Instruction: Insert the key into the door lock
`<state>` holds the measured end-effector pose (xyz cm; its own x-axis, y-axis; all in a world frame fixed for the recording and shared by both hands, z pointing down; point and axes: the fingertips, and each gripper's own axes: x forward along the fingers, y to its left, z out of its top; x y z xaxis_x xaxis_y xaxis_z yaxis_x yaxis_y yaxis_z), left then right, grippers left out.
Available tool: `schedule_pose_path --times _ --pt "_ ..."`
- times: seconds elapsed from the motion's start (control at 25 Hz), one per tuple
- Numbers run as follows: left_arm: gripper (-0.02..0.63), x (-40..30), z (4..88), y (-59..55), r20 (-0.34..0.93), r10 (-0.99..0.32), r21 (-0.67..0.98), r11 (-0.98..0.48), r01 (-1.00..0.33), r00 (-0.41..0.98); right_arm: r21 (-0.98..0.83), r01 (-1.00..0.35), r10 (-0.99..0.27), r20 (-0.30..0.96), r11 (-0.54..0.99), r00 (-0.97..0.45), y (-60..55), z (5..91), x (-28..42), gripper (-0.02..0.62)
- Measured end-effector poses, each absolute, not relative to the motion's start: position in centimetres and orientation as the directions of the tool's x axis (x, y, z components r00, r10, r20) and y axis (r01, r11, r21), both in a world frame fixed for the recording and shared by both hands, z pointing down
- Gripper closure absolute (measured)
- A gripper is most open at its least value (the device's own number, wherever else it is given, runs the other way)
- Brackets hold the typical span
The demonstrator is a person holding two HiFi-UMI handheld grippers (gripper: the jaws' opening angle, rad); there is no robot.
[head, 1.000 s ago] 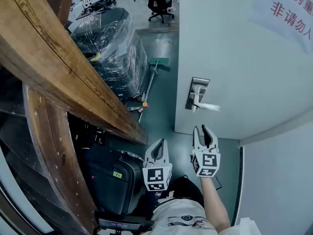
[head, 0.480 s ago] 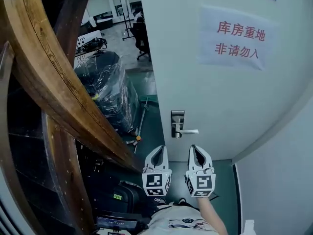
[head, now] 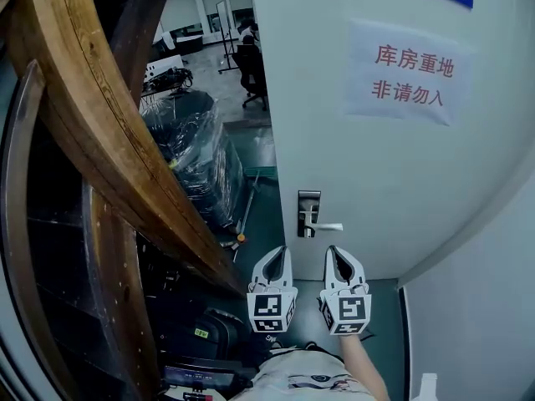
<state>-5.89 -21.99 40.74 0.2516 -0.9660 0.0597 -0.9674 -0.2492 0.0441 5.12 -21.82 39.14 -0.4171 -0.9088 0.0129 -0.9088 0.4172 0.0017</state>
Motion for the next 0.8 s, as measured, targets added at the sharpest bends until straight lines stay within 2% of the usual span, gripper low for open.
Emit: schedule_pose_path --times 0.8 --pt "0.603 -6.70 41.57 -21.51 0.077 -0.973 0.043 -0.213 -0.976 0.216 0.007 -0.895 -0.895 0.026 0.446 -0.446 -21.79 39.84 4.21 0.589"
